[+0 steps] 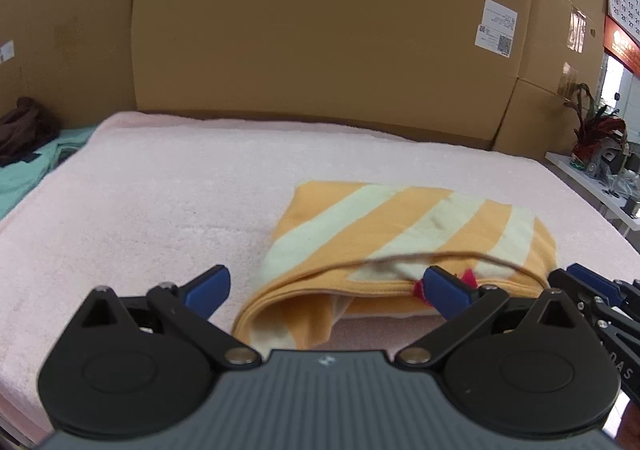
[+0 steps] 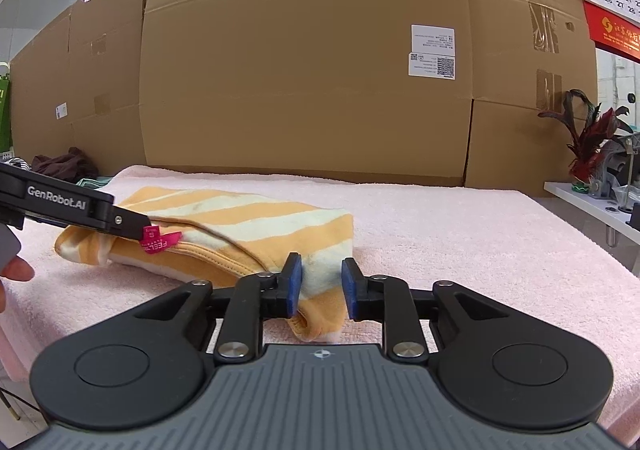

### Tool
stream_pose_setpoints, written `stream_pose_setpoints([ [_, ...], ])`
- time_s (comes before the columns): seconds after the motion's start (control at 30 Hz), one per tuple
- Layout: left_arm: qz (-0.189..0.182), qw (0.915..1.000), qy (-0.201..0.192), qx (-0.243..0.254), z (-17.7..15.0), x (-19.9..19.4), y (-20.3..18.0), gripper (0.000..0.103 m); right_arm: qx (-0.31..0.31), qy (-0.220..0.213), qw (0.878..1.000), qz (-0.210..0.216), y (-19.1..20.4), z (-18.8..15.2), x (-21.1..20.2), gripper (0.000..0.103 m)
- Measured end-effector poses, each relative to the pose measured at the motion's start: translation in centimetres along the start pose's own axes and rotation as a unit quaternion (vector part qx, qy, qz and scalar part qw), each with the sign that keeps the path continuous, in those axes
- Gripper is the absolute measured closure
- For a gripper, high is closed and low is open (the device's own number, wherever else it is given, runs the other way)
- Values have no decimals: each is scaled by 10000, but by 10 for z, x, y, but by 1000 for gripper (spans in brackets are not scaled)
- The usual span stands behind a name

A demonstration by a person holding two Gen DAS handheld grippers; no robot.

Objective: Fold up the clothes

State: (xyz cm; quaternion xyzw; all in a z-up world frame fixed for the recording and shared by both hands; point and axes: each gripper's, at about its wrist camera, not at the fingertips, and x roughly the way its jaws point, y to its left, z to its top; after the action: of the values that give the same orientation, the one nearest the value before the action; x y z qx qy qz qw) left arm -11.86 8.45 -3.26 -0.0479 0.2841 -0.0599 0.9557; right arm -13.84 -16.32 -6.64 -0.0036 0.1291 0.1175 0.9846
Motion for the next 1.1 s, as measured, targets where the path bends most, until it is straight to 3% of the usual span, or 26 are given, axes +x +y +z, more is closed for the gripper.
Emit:
stream_pose_setpoints([
  [0.1, -33, 9999, -2, 134, -8, 0, 1, 1, 55, 80, 10000, -5, 0, 3, 0, 76],
  [0.23, 108, 9972, 11, 746, -22, -1, -1, 1, 84, 145, 9999, 7, -3, 5, -5, 76],
  [0.3, -54, 9974, -194, 696, -24, -13, 6, 1, 371, 103, 9992, 62, -11, 7, -10, 78],
  [0.43, -720, 9946, -589, 467, -16, -37, 19, 1, 1062, 225, 9936, 317, -32, 7, -16, 78],
  [0.53, -939, 9923, -755, 296, -8, -43, 29, 1, 1176, 326, 9922, 249, -39, 7, -16, 78],
  [0.67, -840, 9949, -557, -48, -4, -32, 40, 1, 622, 322, 9975, -64, -31, 6, -20, 78],
  [0.77, -962, 9938, -299, -471, -8, -22, 49, 1, 472, 290, 9985, -48, -28, 6, -23, 76],
  [0.83, -885, 9935, -331, -634, -11, -20, 50, 1, 517, 297, 9982, -4, -27, 6, -22, 76],
  [1.0, -337, 9979, -494, -260, -11, -15, 42, 1, 646, 195, 9977, 100, -22, 17, -13, 77],
  [1.1, -250, 9987, -435, -52, -14, -14, 43, 1, 583, 194, 9977, 292, -14, 20, -5, 81],
])
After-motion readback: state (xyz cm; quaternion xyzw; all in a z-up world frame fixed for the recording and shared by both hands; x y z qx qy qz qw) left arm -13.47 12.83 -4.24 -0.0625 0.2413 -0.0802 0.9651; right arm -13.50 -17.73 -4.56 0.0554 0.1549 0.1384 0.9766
